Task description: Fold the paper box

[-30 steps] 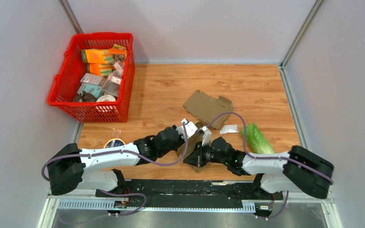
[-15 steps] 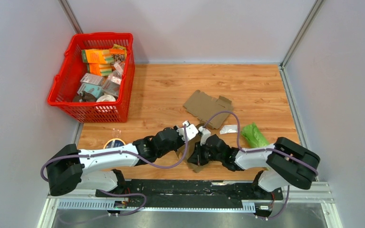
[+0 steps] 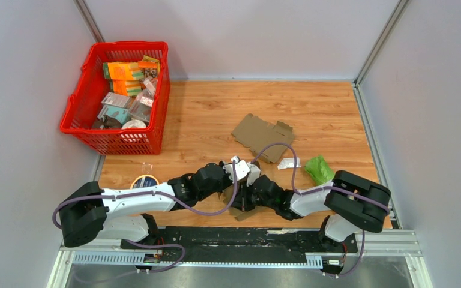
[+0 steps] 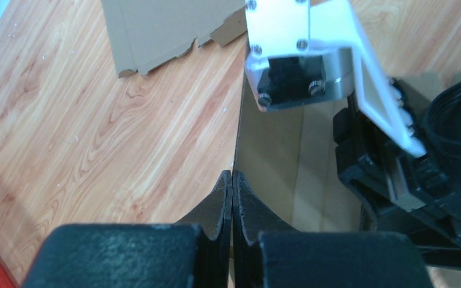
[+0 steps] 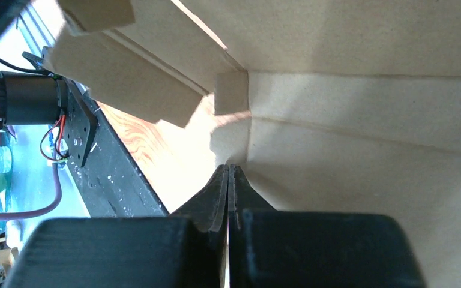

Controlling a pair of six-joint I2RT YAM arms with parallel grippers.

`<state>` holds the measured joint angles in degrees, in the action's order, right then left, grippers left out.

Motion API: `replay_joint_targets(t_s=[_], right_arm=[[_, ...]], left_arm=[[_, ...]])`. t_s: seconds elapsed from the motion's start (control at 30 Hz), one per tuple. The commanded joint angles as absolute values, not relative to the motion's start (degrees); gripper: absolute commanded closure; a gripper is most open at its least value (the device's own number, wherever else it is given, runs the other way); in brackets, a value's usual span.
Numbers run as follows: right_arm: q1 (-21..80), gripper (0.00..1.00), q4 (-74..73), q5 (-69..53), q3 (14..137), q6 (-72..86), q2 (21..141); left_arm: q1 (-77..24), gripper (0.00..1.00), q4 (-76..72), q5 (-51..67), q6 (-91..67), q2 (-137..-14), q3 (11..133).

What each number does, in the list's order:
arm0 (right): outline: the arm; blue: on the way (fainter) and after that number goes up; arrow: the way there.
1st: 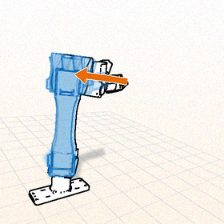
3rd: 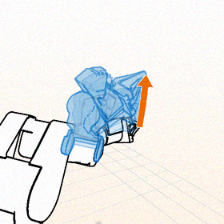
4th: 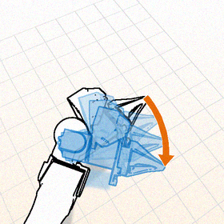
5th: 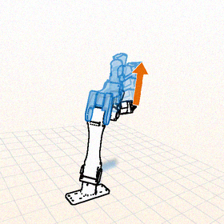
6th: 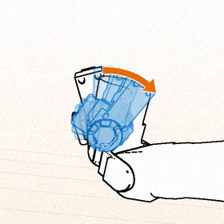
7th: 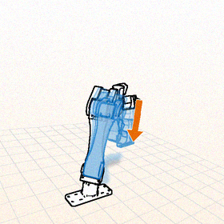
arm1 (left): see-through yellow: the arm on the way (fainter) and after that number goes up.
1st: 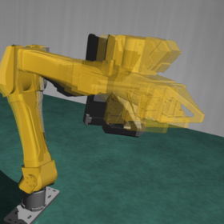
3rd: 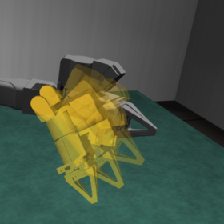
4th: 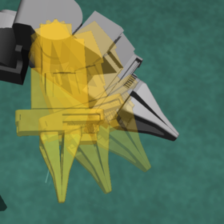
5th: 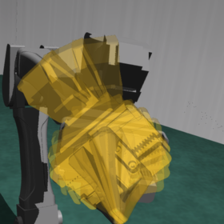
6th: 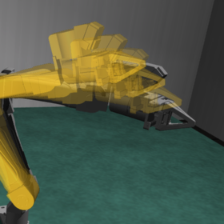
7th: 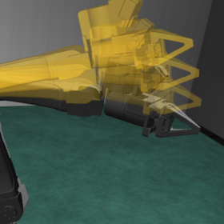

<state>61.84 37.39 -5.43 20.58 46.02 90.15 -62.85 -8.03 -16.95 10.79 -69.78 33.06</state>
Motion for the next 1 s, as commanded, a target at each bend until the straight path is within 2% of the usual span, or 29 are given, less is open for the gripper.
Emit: replay_joint_targets(t_s=[0.0,0.17,0.5,0.57,0.73,0.83,0.97], right_arm=[[62.3,1.0,30.2,-3.5,21.3,45.2,83.2],[61.9,0.99,31.4,-4.9,21.5,44.6,82.5],[64.0,1.0,48.0,-7.8,19.2,50.6,100.5],[64.2,1.0,48.1,-6.2,18.6,52.7,101.2],[60.8,0.99,36.1,-6.1,19.0,54.6,92.7],[58.7,0.89,25.3,-9.5,21.5,51.9,85.1],[57.0,0.78,7.2,-7.5,24.2,45.6,73.6]], left_arm=[[-62.8,1.0,-12.4,-17.0,13.1,-67.5,31.2],[-62.8,1.0,-12.8,-16.9,14.2,-66.2,30.1],[-62.8,1.0,-13.7,-17.2,13.4,-66.7,29.9],[-62.8,1.0,-14.0,-16.9,13.4,-67.1,29.9],[-62.8,1.0,-13.9,-15.9,15.1,-66.8,29.0],[-62.8,1.0,-13.8,-15.8,16.8,-66.4,28.4],[-62.8,1.0,-12.8,-14.9,18.5,-65.6,27.8]])
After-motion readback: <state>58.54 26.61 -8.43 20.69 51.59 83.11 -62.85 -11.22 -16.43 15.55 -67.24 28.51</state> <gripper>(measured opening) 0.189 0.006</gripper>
